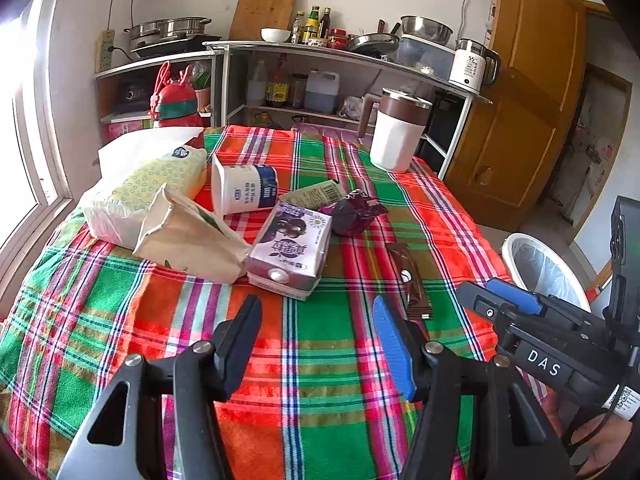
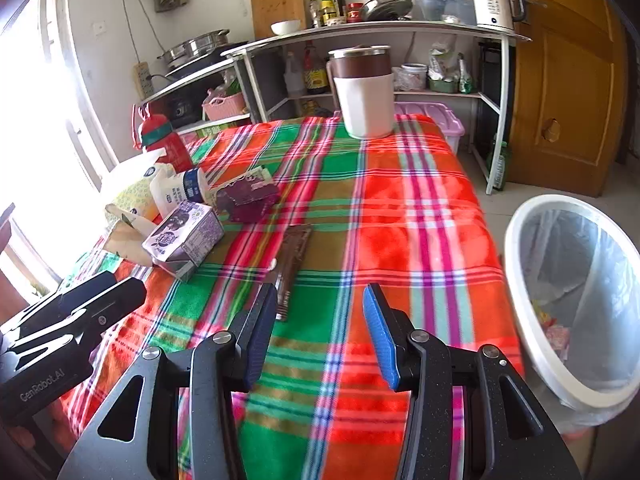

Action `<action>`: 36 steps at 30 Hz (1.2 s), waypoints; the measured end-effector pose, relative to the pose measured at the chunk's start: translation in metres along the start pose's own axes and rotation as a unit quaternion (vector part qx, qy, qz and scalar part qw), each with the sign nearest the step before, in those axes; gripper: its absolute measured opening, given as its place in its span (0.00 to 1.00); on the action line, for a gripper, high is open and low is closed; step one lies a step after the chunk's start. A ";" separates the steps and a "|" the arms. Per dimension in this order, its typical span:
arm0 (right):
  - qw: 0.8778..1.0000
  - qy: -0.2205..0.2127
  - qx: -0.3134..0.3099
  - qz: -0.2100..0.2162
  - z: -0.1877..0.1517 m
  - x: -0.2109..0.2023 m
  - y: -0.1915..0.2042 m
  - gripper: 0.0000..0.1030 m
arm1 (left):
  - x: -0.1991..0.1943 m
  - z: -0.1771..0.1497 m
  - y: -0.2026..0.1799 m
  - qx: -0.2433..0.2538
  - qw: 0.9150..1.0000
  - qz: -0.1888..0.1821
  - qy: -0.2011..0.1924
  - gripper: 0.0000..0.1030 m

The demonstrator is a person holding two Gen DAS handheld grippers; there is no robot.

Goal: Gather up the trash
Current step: 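Grasp the second brown chocolate bar with the right gripper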

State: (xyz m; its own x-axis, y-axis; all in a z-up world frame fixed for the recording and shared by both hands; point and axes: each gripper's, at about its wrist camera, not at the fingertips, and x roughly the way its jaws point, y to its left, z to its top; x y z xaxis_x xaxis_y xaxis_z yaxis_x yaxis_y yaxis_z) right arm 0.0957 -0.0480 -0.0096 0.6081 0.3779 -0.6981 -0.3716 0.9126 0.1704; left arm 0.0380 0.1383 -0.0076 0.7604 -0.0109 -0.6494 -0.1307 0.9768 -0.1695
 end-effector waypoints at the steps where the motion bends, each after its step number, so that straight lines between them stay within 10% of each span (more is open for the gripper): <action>1: 1.000 0.004 -0.001 0.001 0.001 0.005 0.004 0.45 | 0.001 0.001 0.003 -0.002 1.000 0.001 0.001 0.58; 20: 0.998 0.044 -0.042 -0.018 0.016 0.057 0.033 0.44 | 0.027 0.021 0.025 0.006 1.000 0.000 0.016 0.63; 36: 0.999 0.050 -0.011 0.002 0.018 0.060 0.018 0.21 | 0.055 0.031 0.019 0.038 0.998 0.002 0.046 0.67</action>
State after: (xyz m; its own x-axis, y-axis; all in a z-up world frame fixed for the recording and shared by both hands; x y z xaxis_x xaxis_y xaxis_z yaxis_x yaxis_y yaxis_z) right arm 0.1378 -0.0061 -0.0362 0.5348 0.3627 -0.7631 -0.3894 0.9073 0.1584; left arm 0.0974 0.1628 -0.0232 0.6976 -0.0234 -0.7161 -0.0828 0.9902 -0.1129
